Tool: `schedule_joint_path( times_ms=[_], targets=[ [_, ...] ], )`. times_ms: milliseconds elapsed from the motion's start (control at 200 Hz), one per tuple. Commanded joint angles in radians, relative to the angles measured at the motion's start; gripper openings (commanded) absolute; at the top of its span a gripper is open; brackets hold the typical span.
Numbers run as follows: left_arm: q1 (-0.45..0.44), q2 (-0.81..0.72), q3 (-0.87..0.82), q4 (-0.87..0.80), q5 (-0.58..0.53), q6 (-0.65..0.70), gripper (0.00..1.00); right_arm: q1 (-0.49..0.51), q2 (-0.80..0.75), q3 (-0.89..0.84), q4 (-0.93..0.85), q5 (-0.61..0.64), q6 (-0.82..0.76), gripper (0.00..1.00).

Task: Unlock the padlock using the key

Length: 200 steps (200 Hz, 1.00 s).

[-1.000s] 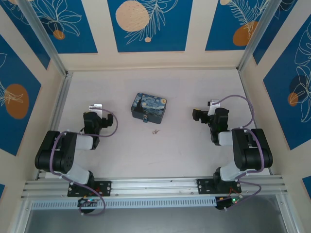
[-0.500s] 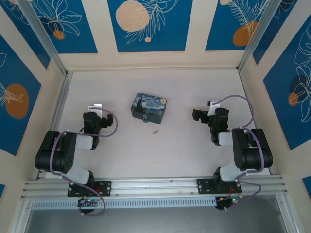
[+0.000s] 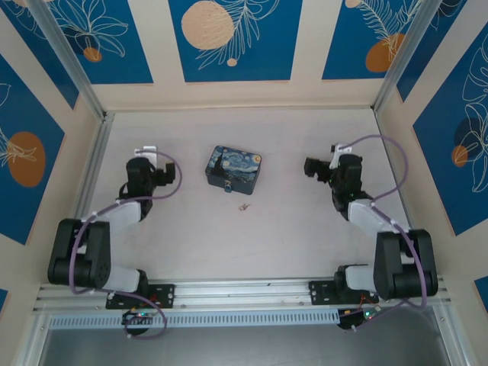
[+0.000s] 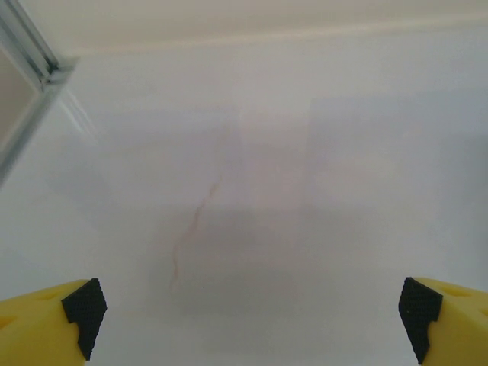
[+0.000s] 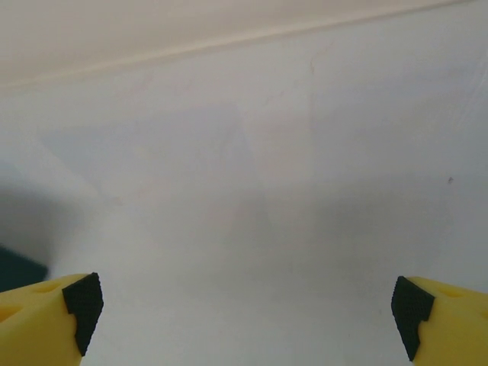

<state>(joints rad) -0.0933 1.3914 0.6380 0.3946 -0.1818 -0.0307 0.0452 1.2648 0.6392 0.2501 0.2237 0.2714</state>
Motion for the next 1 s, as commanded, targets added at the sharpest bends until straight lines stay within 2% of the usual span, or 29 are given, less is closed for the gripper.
schedule_joint_path(
  times_ms=[0, 55, 175, 260, 380, 540, 670, 825, 995],
  targets=[
    [0.01, -0.027, 0.156, -0.349, 0.058, -0.13, 1.0, -0.012, -0.057, 0.143, -0.433, 0.023, 0.218, 0.99],
    [0.01, -0.005, 0.23, -0.448, 0.105, -0.206, 1.0, -0.01, -0.068, 0.158, -0.482, -0.032, 0.25, 0.99],
    [0.002, 0.08, 0.357, -0.562, 0.236, -0.323, 1.0, -0.007, -0.09, 0.155, -0.514, -0.246, 0.279, 0.99],
    [-0.012, 0.162, 0.448, -0.604, 0.331, -0.37, 1.0, -0.004, -0.101, 0.145, -0.512, -0.386, 0.313, 0.99],
    [-0.053, 0.293, 0.576, -0.651, 0.441, -0.397, 1.0, 0.011, -0.1, 0.149, -0.55, -0.495, 0.371, 0.99],
    [-0.138, 0.439, 0.704, -0.69, 0.495, -0.401, 1.0, 0.048, -0.131, 0.097, -0.521, -0.528, 0.435, 0.99],
    [-0.192, 0.502, 0.729, -0.669, 0.515, -0.425, 1.0, 0.057, -0.145, 0.06, -0.51, -0.521, 0.469, 0.99],
    [-0.244, 0.507, 0.697, -0.629, 0.537, -0.455, 1.0, 0.062, -0.145, 0.043, -0.503, -0.505, 0.485, 0.99],
    [-0.279, 0.424, 0.588, -0.566, 0.538, -0.491, 1.0, 0.071, -0.1, 0.081, -0.546, -0.445, 0.489, 0.99]
  ],
)
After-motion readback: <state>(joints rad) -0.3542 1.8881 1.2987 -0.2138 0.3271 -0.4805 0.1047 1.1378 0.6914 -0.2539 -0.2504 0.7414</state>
